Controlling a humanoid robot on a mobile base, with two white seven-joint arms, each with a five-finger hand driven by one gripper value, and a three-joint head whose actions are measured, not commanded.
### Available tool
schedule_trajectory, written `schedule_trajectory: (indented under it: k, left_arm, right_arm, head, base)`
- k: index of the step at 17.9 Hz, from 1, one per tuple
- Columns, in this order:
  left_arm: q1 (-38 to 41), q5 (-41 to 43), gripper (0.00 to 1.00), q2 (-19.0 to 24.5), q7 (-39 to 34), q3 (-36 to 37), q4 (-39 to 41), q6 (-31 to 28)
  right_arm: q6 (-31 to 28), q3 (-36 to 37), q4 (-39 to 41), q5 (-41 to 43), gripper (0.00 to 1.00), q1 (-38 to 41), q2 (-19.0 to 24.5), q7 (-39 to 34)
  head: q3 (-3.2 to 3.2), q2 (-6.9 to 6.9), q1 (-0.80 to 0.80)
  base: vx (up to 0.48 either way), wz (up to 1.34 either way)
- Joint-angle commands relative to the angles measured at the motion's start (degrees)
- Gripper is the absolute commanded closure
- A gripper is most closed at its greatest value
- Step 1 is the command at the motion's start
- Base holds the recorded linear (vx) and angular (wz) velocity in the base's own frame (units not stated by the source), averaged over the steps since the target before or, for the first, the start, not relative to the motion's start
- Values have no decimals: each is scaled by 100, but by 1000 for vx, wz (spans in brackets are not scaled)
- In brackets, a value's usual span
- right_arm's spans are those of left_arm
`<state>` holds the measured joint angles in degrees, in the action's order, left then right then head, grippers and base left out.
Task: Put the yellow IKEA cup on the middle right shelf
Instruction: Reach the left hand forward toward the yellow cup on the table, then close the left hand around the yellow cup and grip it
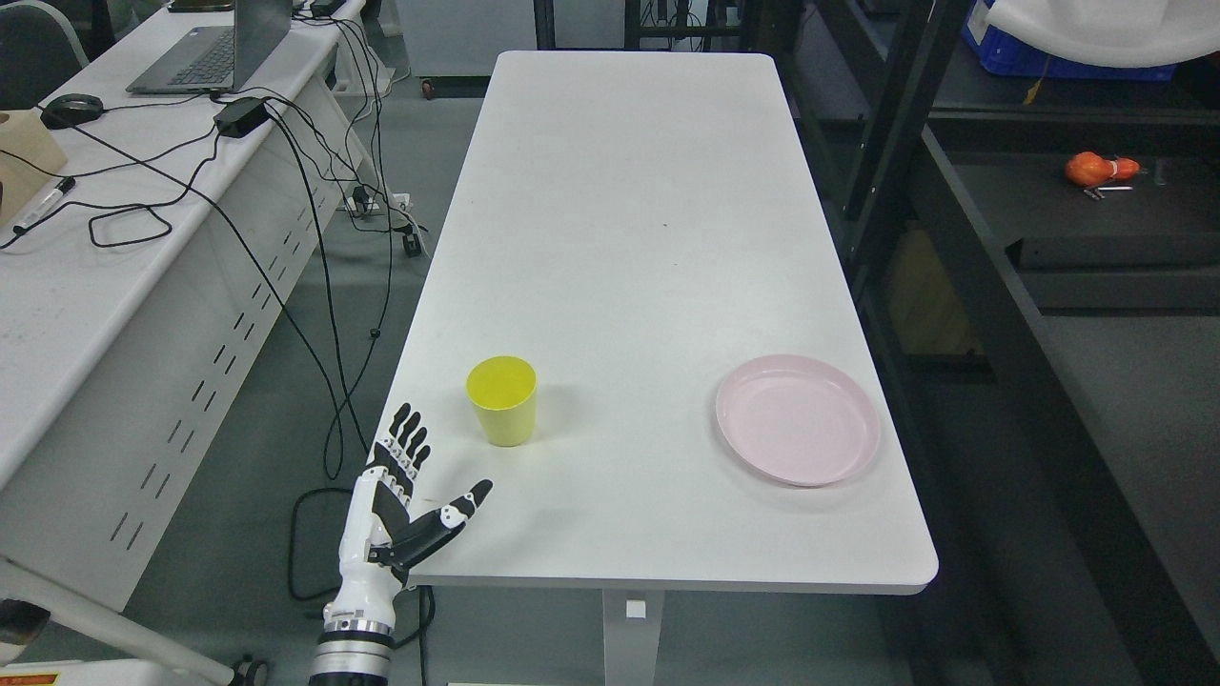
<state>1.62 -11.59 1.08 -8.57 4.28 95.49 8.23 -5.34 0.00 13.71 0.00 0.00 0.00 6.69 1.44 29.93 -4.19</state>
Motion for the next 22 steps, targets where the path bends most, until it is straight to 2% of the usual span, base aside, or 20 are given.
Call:
schedule_trajectory:
  k: [1, 8, 22]
  left_arm:
    - [-635, -282, 1, -8, 14, -50, -926, -181]
    - [-1462, -291, 1, -8, 58, -59, -1902, -199]
    - [-2323, -256, 1, -8, 339, 345, -3018, -287]
  right_arm:
    - [-2, -97, 0, 141, 1, 79, -100, -1]
    - [-2, -97, 0, 141, 1, 79, -100, -1]
    - [-2, -97, 0, 141, 1, 79, -100, -1]
  head:
    - [0, 0, 0]
    - [0, 0, 0]
    - [0, 0, 0]
  base:
    - [0, 0]
    - [0, 0]
    - [0, 0]
